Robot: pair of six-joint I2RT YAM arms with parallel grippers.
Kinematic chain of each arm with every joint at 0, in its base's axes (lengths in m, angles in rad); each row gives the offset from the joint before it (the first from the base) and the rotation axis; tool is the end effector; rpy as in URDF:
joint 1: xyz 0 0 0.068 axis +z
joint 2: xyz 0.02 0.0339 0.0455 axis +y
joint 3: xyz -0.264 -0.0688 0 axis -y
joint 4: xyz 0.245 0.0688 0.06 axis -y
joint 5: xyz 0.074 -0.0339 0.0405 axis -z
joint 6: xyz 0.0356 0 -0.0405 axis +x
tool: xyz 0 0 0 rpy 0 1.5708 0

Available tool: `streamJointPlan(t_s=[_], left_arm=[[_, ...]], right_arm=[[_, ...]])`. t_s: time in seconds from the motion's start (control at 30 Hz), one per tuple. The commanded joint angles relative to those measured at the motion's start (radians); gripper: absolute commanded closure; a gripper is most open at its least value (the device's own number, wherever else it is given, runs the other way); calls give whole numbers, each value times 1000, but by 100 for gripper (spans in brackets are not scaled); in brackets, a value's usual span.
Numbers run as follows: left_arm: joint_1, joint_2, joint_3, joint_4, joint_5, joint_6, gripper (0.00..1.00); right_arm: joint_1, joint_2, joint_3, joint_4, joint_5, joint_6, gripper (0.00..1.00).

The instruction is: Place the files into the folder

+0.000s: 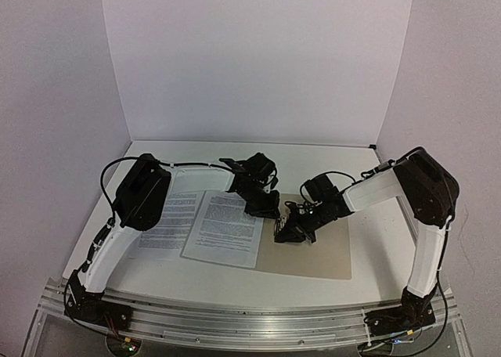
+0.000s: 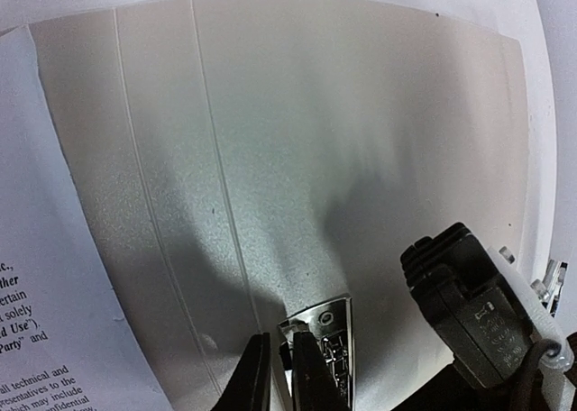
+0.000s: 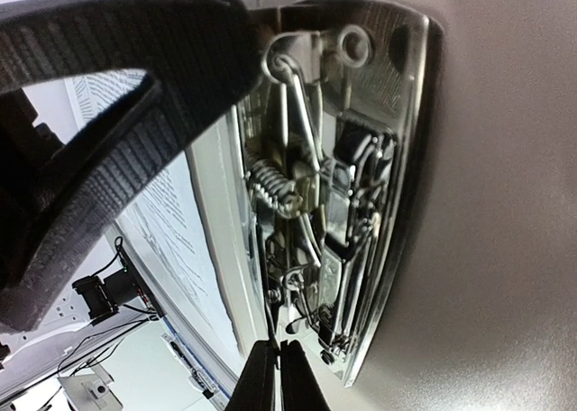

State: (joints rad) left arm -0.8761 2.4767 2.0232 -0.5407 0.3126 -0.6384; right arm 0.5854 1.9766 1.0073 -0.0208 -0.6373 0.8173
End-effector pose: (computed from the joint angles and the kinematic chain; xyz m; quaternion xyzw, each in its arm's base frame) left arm 0.3329 -0.4166 0.1325 0.1562 0.9351 -0.3014 0.1016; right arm 0.2955 0.2213 0.1022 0.0162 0.9142 0.4047 0.0140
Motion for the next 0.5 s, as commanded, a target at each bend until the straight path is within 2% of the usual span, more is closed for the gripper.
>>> streamJointPlan(t_s=[0.0, 0.13, 0.47], left_arm=[[5, 9, 22, -36, -25, -16, 94], [6, 7, 16, -37, -29, -15, 100], [14, 7, -6, -47, -47, -2, 100]], right_arm=[[7, 22, -47, -25, 62, 13, 98], [7, 27, -70, -25, 90, 8, 100], [7, 65, -149, -57, 214, 28, 100]])
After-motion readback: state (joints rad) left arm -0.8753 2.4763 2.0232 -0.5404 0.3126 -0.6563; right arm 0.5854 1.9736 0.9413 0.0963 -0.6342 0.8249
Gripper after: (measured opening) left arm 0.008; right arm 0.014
